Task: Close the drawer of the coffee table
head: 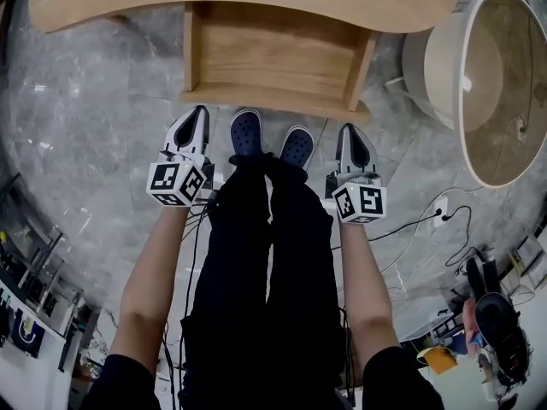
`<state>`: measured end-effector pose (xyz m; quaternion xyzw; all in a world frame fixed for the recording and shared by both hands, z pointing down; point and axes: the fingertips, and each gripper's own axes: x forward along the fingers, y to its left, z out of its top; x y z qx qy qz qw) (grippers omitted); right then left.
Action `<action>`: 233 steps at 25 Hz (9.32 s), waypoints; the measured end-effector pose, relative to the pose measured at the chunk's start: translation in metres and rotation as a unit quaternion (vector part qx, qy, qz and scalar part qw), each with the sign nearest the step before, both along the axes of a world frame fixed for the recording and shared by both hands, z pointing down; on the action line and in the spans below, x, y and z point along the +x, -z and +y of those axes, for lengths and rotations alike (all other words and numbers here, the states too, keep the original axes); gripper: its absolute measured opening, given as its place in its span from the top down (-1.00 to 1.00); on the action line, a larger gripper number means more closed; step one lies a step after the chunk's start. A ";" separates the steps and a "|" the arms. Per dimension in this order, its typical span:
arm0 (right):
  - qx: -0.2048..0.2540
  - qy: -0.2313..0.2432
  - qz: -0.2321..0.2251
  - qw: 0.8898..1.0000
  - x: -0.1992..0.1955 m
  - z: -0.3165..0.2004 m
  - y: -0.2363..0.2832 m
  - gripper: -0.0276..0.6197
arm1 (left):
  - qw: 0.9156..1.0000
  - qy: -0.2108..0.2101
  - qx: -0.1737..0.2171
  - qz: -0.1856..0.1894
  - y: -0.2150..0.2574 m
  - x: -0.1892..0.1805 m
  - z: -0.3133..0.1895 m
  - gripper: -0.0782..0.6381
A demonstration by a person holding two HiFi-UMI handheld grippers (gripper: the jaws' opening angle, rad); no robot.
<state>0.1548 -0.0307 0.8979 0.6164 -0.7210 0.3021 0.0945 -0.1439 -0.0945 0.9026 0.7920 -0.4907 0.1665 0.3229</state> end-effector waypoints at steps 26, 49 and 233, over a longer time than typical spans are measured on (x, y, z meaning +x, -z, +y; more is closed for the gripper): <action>0.032 -0.052 -0.017 0.998 0.001 -0.008 -0.003 0.83 | 0.998 0.064 0.018 0.011 -0.007 -0.011 -0.013 0.71; 0.041 -0.052 -0.027 0.997 0.003 -0.028 0.032 0.83 | 0.999 0.029 0.044 -0.012 0.033 -0.009 -0.034 0.71; -0.065 0.011 -0.016 0.998 -0.004 -0.105 0.428 0.83 | 0.999 -0.036 0.026 -0.017 0.428 0.010 -0.092 0.71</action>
